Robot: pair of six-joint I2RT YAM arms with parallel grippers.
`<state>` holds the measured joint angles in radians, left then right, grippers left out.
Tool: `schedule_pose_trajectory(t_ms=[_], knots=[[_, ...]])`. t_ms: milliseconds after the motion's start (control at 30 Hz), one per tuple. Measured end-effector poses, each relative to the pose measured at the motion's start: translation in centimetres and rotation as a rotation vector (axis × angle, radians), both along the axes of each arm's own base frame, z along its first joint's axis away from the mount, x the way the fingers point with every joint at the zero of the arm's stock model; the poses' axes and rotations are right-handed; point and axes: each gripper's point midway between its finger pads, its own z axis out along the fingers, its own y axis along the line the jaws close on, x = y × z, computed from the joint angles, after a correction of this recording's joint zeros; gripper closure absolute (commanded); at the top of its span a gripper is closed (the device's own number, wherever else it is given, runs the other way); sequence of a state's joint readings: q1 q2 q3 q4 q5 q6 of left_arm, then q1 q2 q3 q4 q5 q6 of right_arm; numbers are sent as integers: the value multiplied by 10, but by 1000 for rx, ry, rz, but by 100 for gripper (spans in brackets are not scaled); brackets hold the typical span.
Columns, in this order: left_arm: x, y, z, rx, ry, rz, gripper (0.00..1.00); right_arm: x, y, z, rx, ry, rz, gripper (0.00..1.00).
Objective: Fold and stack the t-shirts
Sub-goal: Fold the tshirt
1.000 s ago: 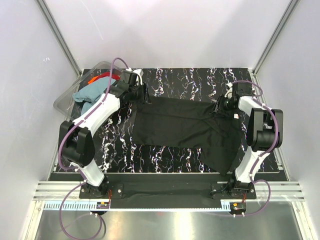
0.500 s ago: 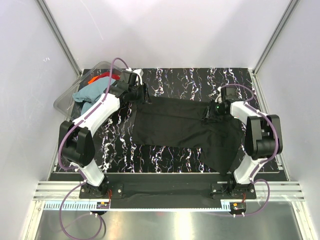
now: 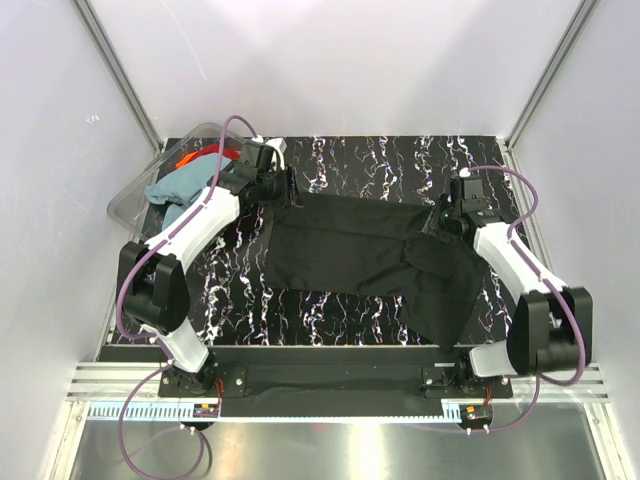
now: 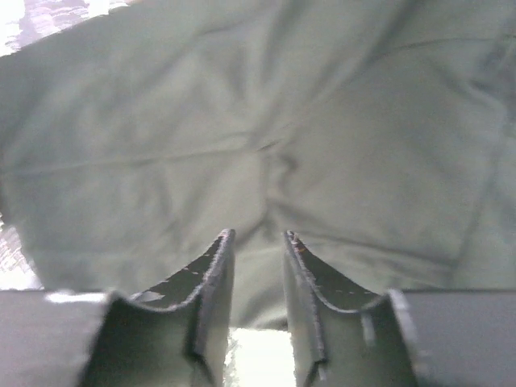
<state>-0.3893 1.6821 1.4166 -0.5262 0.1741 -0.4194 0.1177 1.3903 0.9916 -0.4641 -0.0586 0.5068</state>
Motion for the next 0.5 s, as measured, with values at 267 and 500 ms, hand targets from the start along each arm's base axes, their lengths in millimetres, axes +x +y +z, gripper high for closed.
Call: schedule_pose_trajectory(t_ms=[267, 500], knots=[[-9, -16, 3, -57, 23, -57, 52, 12, -89, -55, -90, 189, -263, 64], [-35, -78, -1, -155, 91, -187, 55, 10, -105, -58, -69, 208, -346, 66]])
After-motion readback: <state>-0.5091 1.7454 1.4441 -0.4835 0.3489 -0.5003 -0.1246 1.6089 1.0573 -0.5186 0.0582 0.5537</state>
